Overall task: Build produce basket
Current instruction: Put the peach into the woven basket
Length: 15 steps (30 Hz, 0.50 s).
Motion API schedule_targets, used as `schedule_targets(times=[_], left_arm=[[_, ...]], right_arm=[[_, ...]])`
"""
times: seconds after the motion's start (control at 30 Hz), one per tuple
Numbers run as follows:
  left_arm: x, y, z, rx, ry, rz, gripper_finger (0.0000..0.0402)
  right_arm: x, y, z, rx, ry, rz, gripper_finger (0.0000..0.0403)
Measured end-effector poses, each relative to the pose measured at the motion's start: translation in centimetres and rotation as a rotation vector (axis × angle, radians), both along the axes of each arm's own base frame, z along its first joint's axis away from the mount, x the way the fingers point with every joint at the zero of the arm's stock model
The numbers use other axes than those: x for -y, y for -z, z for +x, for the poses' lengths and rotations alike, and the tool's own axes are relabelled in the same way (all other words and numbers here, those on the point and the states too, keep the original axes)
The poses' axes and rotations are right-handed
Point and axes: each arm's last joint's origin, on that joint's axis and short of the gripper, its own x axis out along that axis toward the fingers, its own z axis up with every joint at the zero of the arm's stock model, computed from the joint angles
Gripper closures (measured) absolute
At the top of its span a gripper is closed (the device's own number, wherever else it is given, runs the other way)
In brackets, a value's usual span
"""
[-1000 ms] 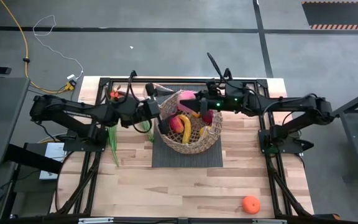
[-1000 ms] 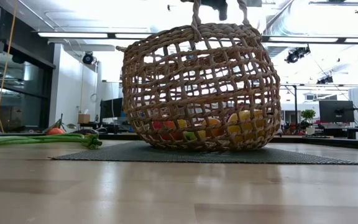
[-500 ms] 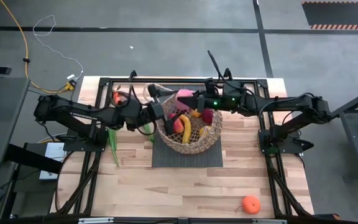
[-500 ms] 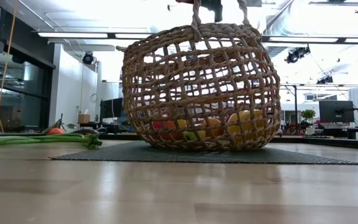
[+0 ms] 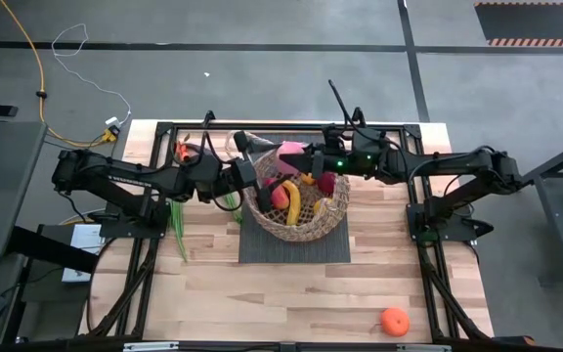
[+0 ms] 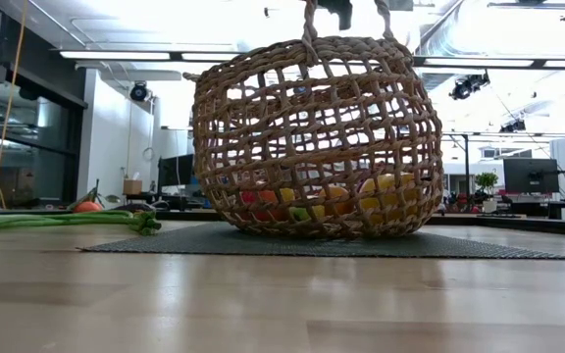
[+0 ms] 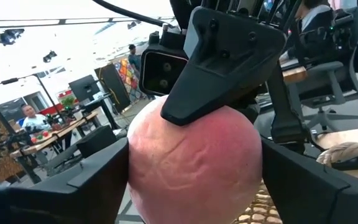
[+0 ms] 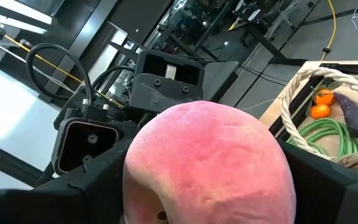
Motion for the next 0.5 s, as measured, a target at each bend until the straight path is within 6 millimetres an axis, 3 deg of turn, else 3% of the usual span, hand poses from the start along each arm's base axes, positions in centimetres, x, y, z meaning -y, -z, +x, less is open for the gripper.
schedule_targets(times=[0.17,0.5], left_arm=[[0.02,0.04,0.02,-0.01,0.0,0.014,0.0112],[0.01,0.04,0.08,-0.008,0.005,0.013,0.0116]], right_arm=[[0.06,0.08,0.01,-0.008,0.003,-0.006,0.0077],[0.42,-0.17,-0.33,-0.004,0.029,0.017,0.0077]])
